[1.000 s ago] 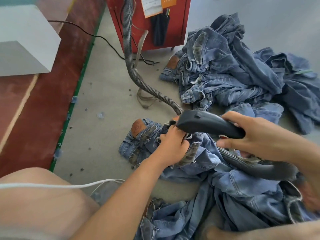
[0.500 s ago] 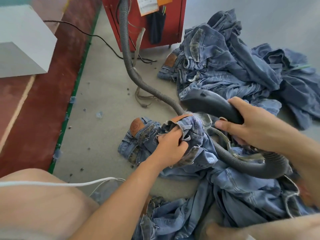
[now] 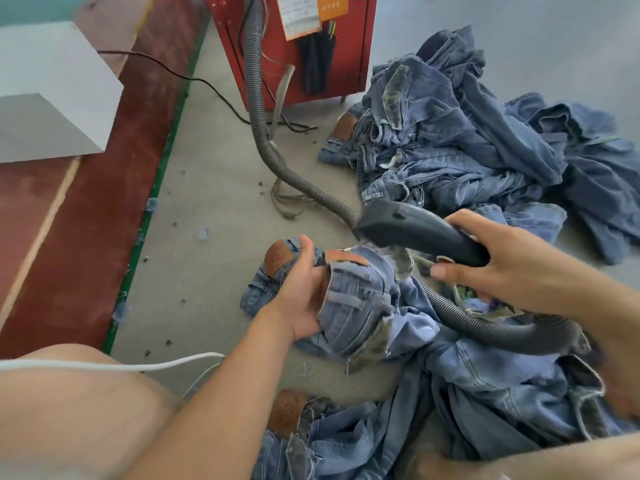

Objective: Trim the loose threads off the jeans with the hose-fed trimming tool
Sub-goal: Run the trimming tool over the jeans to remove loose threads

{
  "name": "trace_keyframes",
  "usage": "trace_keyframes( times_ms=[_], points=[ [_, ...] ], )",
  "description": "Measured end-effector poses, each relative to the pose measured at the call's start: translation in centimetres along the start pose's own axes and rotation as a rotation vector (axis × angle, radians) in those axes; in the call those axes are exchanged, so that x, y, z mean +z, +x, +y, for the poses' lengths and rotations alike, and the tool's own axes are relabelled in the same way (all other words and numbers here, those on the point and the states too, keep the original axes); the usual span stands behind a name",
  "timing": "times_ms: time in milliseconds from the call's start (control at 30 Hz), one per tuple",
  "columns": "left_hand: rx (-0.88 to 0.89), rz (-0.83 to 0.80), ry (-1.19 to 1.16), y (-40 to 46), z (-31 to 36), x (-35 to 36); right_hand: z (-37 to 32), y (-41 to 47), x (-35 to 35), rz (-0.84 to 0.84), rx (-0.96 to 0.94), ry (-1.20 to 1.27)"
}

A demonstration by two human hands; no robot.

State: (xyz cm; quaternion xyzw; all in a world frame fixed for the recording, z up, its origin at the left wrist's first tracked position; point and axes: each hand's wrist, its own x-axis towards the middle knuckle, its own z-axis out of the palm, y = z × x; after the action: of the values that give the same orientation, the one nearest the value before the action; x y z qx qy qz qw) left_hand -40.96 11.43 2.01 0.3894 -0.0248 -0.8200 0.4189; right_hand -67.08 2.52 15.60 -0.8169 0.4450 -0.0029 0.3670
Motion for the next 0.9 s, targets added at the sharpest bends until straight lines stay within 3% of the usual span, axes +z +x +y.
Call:
trace_keyframes(
  times_ms=[100, 200, 267, 367, 433, 567, 700, 800, 900],
  points=[
    [-0.119, 0.074, 0.149, -0.3, -0.4, -0.8, 1.0, -0.4, -1.5, 0.052, 0.045, 0.043],
    [0.000, 0.129, 0.226, -0.2, -1.0, -1.7, 2.2, -0.8, -2.4, 0.030, 0.100, 0.053],
    [0.146, 0.151, 0.014, -0.1, -1.4, -2.6, 2.7, -1.0, -2.6, -0.014, 0.105, 0.052],
    [0.287, 0.012, -0.293, -0.5, -2.0, -2.8, 3.0, -1.1, -2.3, -0.083, 0.091, 0.055],
    [0.178, -0.038, -0.316, -0.4, -2.4, -3.1, 2.8, -1.2, -2.2, -0.130, 0.081, 0.083],
    [0.019, 0.005, -0.049, -0.7, -2.2, -2.0, 2.2, -1.5, -2.5, -0.202, 0.068, 0.083],
    [0.076, 0.073, 0.206, -1.8, -0.7, -3.6, 3.4, -1.6, -3.5, -0.021, 0.070, -0.101],
    [0.114, 0.044, 0.148, -3.0, 0.9, -4.8, 4.7, -1.7, -4.5, 0.096, 0.077, -0.186],
    [-0.005, 0.108, 0.122, -3.1, 1.4, -5.0, 5.2, -2.1, -5.2, 0.132, 0.020, -0.255]
  ],
)
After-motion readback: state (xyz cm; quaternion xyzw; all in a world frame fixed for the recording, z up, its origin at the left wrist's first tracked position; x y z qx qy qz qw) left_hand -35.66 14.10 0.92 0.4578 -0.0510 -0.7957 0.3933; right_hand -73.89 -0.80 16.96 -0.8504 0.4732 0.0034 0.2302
